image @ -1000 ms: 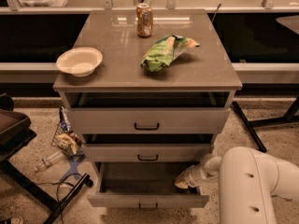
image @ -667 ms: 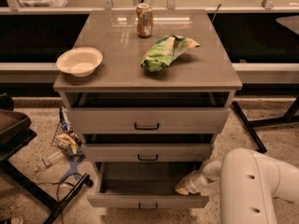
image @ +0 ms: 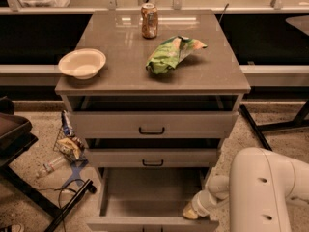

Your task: Open bottom drawer

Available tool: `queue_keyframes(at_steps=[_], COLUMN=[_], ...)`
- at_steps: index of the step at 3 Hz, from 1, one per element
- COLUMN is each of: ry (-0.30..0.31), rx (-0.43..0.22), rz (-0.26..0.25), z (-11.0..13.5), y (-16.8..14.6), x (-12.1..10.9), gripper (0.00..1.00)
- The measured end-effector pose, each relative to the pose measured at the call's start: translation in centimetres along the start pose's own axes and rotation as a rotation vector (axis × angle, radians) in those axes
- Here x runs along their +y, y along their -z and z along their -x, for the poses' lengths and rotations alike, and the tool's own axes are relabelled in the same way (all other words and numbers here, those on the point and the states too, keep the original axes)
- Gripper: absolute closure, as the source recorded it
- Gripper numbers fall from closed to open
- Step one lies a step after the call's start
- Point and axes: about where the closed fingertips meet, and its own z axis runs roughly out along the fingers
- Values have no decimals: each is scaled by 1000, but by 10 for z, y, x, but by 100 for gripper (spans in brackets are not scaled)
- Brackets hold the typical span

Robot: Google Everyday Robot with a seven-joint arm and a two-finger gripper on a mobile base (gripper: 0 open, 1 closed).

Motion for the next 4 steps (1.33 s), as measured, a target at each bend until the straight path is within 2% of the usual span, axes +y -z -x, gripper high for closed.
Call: queue_keyframes(at_steps=[1, 2, 4], ry=[0, -2, -3], rx=[0, 0, 1], rz=[0, 3, 12], z=[0, -1, -1], y=[1, -1, -5], x=[0, 2, 6], gripper=[100, 83, 21])
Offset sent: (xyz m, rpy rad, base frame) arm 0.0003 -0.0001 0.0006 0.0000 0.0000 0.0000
